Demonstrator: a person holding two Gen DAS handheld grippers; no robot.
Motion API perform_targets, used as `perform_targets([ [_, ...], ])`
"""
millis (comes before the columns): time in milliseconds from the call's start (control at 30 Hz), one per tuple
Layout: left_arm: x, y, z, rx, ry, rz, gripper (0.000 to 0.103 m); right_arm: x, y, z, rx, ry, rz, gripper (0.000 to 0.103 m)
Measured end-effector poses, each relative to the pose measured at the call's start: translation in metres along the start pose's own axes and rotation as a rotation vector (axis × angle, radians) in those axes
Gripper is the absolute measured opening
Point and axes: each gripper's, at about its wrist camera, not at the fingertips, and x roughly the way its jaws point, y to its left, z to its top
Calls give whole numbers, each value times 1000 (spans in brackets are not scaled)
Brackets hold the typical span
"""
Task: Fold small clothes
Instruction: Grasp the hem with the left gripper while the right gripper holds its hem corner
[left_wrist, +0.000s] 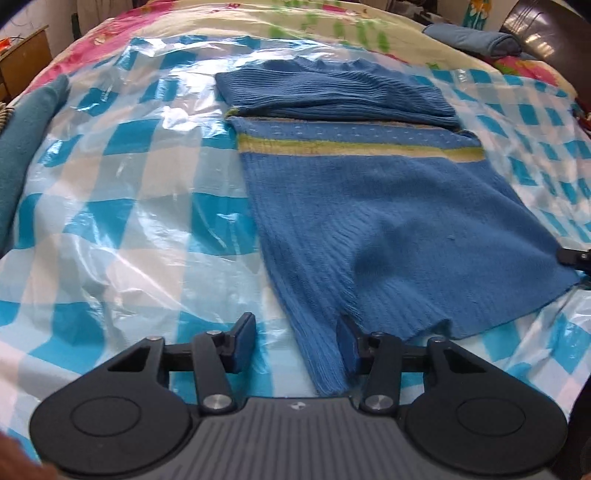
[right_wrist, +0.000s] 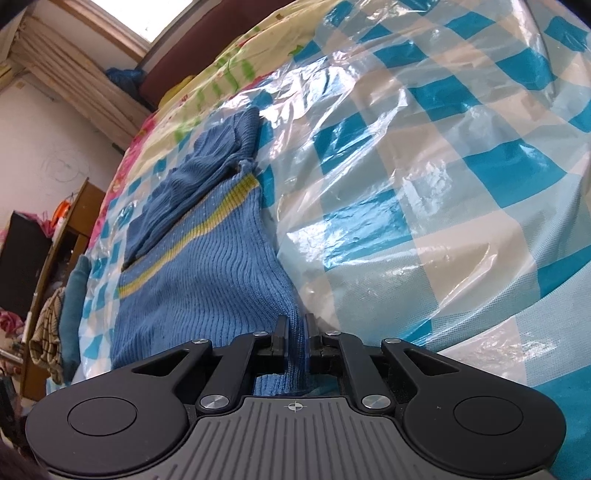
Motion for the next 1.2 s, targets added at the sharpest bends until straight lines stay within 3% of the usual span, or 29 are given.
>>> perform_targets([
  [167, 1, -2, 2, -26, 13, -70, 18, 1, 4, 2, -33, 20, 0, 13],
  [433, 5, 14, 2, -142, 37, -149, 17, 11, 11, 6, -65, 103, 27, 18],
  [533, 13, 20, 2, -159, 76, -169, 21, 15, 13, 4, -59, 122, 44, 19],
  [667, 21, 34, 3, -259, 91, -213, 21, 22, 13, 1, -18, 136, 73, 17],
  [767, 13, 38, -1, -258, 62, -214, 12, 15, 14, -1, -5, 115, 96, 9],
  [933, 7, 53, -7, -351, 30, -322, 10, -4, 13, -4, 59, 50, 167, 7],
  [1200, -11, 66, -13, -388, -21, -353, 10, -30, 21, -18, 109, -19, 246, 6],
])
